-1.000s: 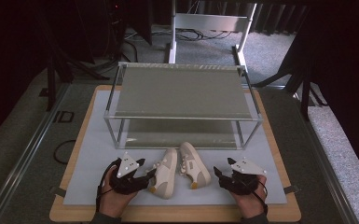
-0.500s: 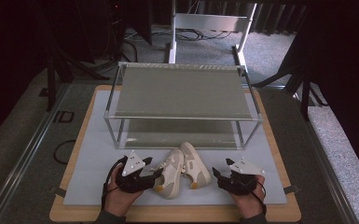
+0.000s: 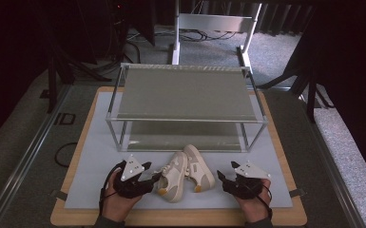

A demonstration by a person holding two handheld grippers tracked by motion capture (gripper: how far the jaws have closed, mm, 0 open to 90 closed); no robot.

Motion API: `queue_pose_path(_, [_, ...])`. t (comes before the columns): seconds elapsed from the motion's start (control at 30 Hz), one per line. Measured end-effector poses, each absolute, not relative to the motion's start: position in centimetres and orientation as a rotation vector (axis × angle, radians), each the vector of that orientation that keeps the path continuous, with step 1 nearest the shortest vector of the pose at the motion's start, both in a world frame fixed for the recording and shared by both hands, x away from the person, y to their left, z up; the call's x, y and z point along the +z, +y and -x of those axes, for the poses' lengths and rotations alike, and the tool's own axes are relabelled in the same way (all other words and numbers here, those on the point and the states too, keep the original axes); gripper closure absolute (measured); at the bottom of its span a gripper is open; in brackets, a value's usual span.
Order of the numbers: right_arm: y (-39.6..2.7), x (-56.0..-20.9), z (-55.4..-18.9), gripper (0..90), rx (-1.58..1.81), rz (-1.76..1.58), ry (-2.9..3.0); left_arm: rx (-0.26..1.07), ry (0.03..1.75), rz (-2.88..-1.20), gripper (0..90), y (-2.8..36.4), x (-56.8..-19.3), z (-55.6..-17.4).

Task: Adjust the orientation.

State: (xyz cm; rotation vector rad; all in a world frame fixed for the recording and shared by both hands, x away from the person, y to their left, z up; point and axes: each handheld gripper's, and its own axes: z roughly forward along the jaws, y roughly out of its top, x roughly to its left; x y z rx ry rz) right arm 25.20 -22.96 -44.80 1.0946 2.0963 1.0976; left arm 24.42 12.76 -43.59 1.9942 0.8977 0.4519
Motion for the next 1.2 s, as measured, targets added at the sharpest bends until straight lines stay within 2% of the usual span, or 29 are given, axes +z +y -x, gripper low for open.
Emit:
queue_pose_path(0.57, [-23.1,-44.8,-25.2,36.8,1.083,-1.091,2.094,0.369,0.916,-2.055,50.7,12.0,-45.3,-25.7])
queue_pose_path(0.87, [-23.3,-44.7,-25.2,36.8,1.079,-1.091,2.087,0.305,0.942,-2.05,67.2,11.4,-45.6,-26.6])
queue_pose_path(0.97, [-23.3,-44.7,-25.2,36.8,1.08,-1.091,2.084,0.291,0.945,-2.033,77.0,11.5,-45.6,-26.5])
queue_pose_path(1.13, [-23.2,-44.8,-25.2,36.8,1.071,-1.085,2.084,0.238,0.97,-1.971,80.2,12.1,-45.5,-26.6])
queue_pose_path(1.2, [-23.3,-44.8,-25.2,36.8,1.071,-1.087,2.085,0.257,0.988,-1.966,80.9,12.2,-45.3,-26.6])
